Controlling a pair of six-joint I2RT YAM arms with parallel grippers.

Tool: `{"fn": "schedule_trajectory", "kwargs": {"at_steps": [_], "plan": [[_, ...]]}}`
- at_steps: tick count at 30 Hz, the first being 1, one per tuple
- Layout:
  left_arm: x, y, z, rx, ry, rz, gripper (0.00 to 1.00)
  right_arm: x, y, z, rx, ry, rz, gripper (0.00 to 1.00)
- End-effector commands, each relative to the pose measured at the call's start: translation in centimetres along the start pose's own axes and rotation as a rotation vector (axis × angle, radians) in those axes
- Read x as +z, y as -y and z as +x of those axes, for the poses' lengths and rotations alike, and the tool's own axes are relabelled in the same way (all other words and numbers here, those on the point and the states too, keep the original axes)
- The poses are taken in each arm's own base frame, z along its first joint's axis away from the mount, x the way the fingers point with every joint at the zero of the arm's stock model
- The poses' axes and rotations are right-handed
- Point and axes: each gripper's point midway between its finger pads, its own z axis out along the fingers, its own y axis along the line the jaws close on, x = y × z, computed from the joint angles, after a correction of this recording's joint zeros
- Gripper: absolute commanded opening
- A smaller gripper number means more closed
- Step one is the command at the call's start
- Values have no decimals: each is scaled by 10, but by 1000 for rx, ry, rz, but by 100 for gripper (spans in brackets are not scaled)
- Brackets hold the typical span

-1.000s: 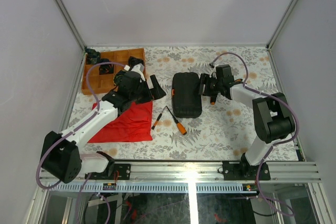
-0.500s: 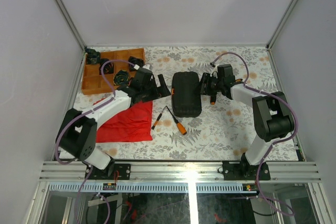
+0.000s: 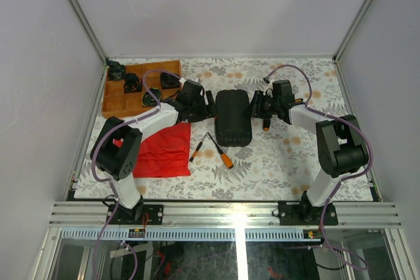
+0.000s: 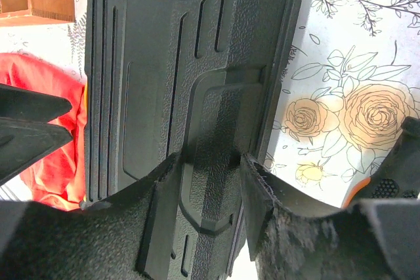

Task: Sort the tools into containers
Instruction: Open the storage box at the center of the board.

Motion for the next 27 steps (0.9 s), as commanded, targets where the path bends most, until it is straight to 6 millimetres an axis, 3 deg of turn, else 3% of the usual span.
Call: {"fn": "schedule_trajectory", "kwargs": {"at_steps": [1,10,27], "plan": [[6,7,-11,5,41,10,71,-4,25,14,-13,-42,99,46],[10,0,-10,-37,52,-27,61,-2,24,18,-2,-55,85,45],[31,5,-13,-71,36,-9,57,1,26,23,2,-73,82,45]]}}
